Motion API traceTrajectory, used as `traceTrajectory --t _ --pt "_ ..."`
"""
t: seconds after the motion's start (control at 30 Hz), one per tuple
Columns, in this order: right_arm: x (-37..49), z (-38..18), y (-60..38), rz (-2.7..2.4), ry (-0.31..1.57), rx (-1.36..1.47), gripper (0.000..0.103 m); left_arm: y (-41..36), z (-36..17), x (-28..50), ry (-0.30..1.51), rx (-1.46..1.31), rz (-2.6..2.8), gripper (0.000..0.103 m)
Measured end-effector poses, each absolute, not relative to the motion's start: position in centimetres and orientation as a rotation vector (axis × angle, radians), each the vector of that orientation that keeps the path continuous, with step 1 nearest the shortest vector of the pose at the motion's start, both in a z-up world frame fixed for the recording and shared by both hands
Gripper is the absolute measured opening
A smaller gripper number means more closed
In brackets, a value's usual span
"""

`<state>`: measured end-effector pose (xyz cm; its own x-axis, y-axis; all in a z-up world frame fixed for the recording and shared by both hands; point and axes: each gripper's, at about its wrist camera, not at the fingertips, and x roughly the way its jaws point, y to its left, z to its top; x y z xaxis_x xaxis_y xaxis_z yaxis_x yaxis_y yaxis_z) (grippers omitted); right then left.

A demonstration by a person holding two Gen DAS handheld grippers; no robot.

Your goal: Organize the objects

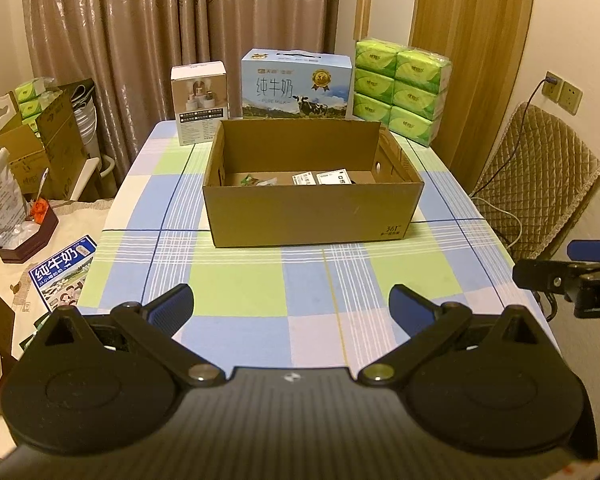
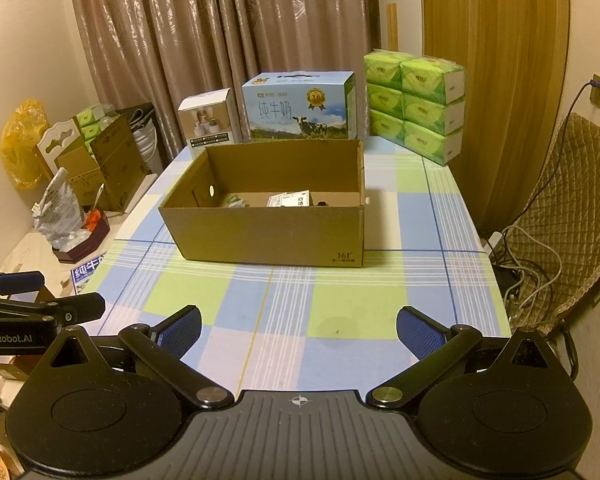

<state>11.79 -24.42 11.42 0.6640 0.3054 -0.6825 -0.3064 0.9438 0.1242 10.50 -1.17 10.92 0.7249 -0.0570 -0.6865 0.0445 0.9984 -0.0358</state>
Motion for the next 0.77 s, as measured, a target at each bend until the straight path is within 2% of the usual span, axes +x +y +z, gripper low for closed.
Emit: traceTrajectory --t 0.77 --pt "12.15 11.23 -24.35 0.347 0.766 -0.008 0.101 -1.57 11.22 10.37 0.738 -0.063 -0.101 0.102"
